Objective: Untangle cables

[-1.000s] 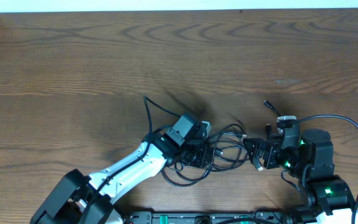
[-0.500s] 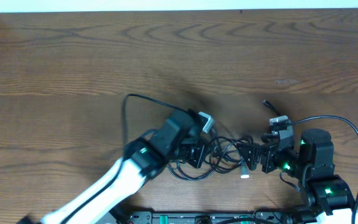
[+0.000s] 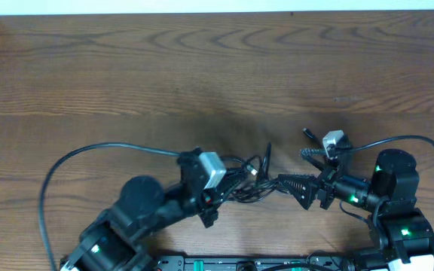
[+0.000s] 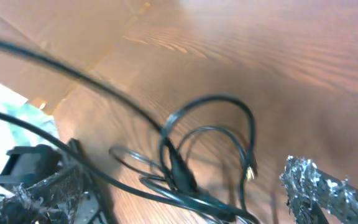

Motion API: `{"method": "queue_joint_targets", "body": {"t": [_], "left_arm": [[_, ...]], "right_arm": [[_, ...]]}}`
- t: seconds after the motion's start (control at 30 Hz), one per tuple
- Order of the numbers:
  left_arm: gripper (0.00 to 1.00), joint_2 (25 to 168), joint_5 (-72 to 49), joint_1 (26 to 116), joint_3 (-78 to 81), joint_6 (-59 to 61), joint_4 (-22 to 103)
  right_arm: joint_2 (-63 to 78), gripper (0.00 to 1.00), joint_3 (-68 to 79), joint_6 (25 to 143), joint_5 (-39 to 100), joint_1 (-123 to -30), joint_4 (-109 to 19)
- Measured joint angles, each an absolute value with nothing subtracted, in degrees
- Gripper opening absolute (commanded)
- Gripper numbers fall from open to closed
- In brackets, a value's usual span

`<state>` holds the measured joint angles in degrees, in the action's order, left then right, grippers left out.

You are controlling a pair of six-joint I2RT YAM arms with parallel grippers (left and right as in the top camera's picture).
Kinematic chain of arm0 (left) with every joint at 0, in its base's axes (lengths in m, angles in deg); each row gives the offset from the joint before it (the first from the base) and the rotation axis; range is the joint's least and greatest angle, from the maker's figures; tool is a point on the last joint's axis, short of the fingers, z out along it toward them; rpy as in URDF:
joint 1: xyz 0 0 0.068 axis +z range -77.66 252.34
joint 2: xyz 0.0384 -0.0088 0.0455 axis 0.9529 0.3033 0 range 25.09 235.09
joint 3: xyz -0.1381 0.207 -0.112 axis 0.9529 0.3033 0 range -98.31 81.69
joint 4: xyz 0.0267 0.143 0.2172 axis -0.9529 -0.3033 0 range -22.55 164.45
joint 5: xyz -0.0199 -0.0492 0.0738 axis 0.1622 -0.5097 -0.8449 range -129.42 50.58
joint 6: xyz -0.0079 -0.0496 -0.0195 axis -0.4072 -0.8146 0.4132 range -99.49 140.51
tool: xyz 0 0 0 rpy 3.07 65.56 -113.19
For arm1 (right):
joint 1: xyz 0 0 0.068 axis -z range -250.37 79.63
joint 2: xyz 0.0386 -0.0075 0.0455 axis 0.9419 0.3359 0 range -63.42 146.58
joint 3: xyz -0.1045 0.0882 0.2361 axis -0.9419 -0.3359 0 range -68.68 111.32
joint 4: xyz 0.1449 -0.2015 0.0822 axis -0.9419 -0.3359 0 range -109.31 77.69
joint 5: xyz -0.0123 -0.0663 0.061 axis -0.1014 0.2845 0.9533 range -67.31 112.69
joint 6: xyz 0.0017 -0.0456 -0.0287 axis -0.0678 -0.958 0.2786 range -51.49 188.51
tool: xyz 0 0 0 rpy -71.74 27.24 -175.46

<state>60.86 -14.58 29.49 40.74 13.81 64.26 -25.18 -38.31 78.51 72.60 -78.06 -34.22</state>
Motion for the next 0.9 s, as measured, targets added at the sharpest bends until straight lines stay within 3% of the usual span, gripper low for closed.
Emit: {"method": "queue_joint_targets", "body": {"t": [0.5, 0.9], "left_arm": [[0.07, 57.17, -17.69, 29.49, 40.74, 4.76, 97.63], [0.08, 57.19, -27.89, 29.49, 40.72, -0.25, 106.86]], "right_arm": [[-25.18, 0.99, -37.07, 78.46, 73.3, -78.06, -35.93], [-25.18, 0.99, -36.98, 74.51, 72.49, -78.06, -41.72]]}}
